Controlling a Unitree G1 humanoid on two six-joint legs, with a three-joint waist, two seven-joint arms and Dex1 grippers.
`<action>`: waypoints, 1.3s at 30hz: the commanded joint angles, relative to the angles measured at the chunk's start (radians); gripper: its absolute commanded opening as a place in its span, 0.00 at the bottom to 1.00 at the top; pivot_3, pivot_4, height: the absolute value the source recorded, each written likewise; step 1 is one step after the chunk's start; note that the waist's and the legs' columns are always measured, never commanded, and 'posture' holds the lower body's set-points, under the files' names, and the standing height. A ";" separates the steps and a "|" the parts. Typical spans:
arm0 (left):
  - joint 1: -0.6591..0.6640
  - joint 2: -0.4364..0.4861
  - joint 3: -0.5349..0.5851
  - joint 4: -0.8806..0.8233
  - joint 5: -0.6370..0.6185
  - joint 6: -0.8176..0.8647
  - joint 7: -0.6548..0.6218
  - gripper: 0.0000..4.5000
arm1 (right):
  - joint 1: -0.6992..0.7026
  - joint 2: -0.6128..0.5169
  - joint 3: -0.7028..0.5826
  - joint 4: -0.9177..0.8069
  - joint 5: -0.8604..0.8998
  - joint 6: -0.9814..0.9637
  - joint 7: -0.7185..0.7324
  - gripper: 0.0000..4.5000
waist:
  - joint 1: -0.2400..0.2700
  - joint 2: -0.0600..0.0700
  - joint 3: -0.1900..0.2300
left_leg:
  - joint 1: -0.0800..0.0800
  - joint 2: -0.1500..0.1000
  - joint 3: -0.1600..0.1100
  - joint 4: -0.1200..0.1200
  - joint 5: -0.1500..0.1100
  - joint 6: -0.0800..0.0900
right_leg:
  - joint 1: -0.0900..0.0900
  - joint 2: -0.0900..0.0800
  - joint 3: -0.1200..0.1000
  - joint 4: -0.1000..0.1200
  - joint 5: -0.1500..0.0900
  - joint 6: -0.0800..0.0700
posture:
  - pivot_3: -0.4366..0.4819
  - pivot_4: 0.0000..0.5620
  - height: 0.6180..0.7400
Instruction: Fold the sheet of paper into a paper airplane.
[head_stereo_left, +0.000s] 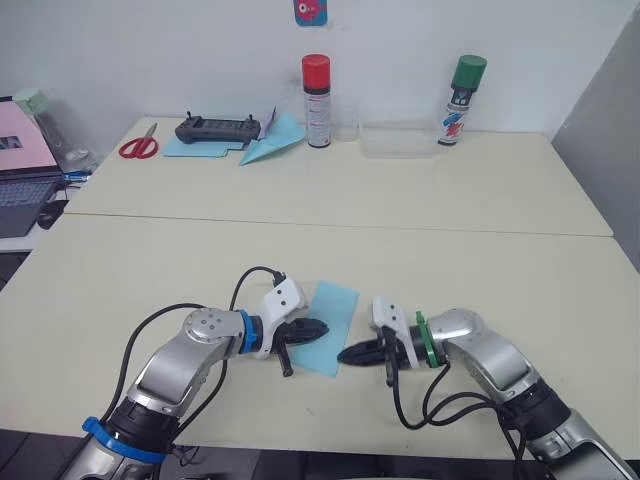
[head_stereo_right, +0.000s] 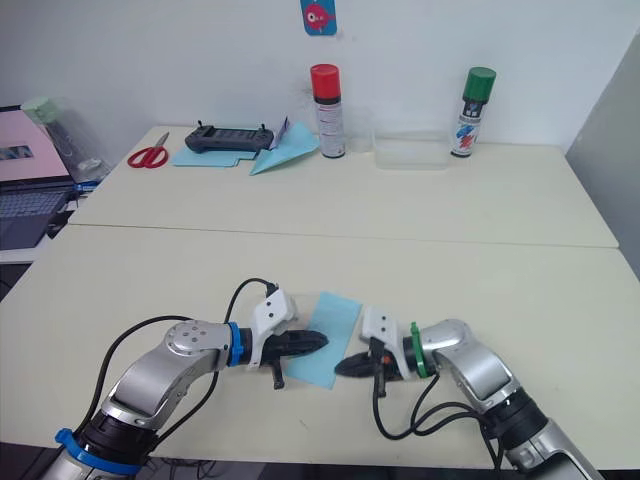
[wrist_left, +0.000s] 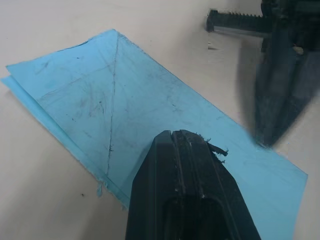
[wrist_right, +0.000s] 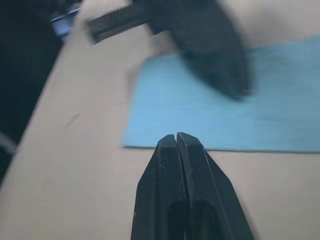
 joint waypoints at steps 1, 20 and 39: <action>0.010 0.014 0.062 0.004 -0.048 0.048 -0.007 0.00 | -0.023 0.036 -0.042 -0.003 -0.039 -0.032 -0.106 0.00 | 0.000 0.000 0.000 | -0.001 0.000 0.000 0.000 0.000 0.000 | -0.001 0.000 0.000 0.000 0.000 0.000 | 0.48 0.27 1.00; -0.067 0.094 0.120 0.101 -0.073 -0.011 -0.093 0.00 | -0.045 0.057 0.012 0.108 -0.150 -0.117 -0.156 0.00 | -0.005 0.000 0.008 | -0.010 0.000 -0.001 0.000 0.000 0.000 | -0.009 0.001 -0.001 0.002 0.001 0.000 | 0.48 0.27 1.00; -0.270 -0.047 0.048 0.388 0.079 -0.196 -0.097 0.00 | -0.047 0.051 0.021 0.112 -0.155 -0.122 -0.154 0.00 | -0.006 0.000 0.008 | -0.010 0.000 -0.001 0.002 0.000 0.000 | -0.009 0.001 -0.002 0.002 0.002 0.001 | 0.48 0.27 1.00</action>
